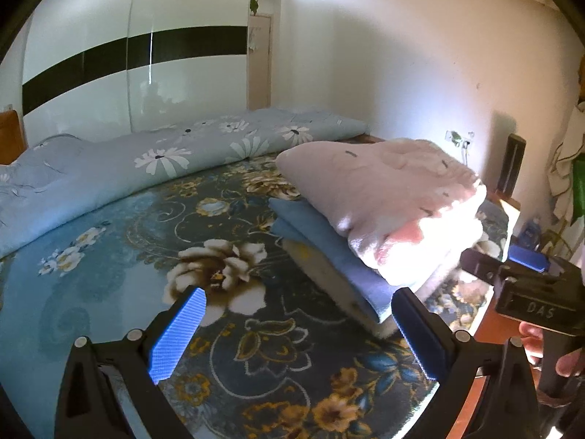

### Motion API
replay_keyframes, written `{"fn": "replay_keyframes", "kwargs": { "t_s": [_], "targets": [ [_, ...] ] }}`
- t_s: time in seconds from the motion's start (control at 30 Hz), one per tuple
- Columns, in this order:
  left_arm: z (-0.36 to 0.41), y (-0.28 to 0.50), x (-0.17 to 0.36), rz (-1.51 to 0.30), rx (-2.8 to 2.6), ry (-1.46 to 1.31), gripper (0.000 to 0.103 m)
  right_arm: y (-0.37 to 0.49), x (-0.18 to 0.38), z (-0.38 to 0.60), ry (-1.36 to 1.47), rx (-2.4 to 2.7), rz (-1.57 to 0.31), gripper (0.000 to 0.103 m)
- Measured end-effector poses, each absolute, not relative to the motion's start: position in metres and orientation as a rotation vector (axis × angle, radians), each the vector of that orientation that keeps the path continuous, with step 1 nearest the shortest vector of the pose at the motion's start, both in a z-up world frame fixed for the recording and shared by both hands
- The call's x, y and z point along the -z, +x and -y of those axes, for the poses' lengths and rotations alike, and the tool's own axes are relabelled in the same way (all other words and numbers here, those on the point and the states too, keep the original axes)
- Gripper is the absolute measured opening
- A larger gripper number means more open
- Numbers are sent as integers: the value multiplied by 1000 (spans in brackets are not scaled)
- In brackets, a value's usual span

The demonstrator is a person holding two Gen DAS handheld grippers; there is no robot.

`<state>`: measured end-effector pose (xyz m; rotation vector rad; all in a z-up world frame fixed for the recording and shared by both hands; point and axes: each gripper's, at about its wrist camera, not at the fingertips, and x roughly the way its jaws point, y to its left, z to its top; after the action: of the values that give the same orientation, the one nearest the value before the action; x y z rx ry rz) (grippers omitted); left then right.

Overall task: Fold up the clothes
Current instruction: 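Release the pink bundle and pull both grippers back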

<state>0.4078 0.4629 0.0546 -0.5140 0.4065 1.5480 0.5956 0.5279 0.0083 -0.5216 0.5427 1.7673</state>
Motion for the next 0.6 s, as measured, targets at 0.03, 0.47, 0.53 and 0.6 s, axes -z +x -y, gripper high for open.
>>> {"fn": "replay_keyframes", "kwargs": {
  "t_s": [0.03,0.47,0.53,0.6],
  "targets": [
    [-460,409,-55,-411,-1542,-505,103,595,-9,-527,-524,-1766,-544,103],
    [-437,420,-56,-458,-1512,-478,103,591,-15,-503,-554,-1747,-548,103],
    [-435,420,-57,-454,-1513,-487,103,592,-18,-498,-555,-1736,-552,103],
    [-431,421,-60,-448,-1516,-493,103,594,-19,-495,-556,-1732,-556,103]
  ]
}}
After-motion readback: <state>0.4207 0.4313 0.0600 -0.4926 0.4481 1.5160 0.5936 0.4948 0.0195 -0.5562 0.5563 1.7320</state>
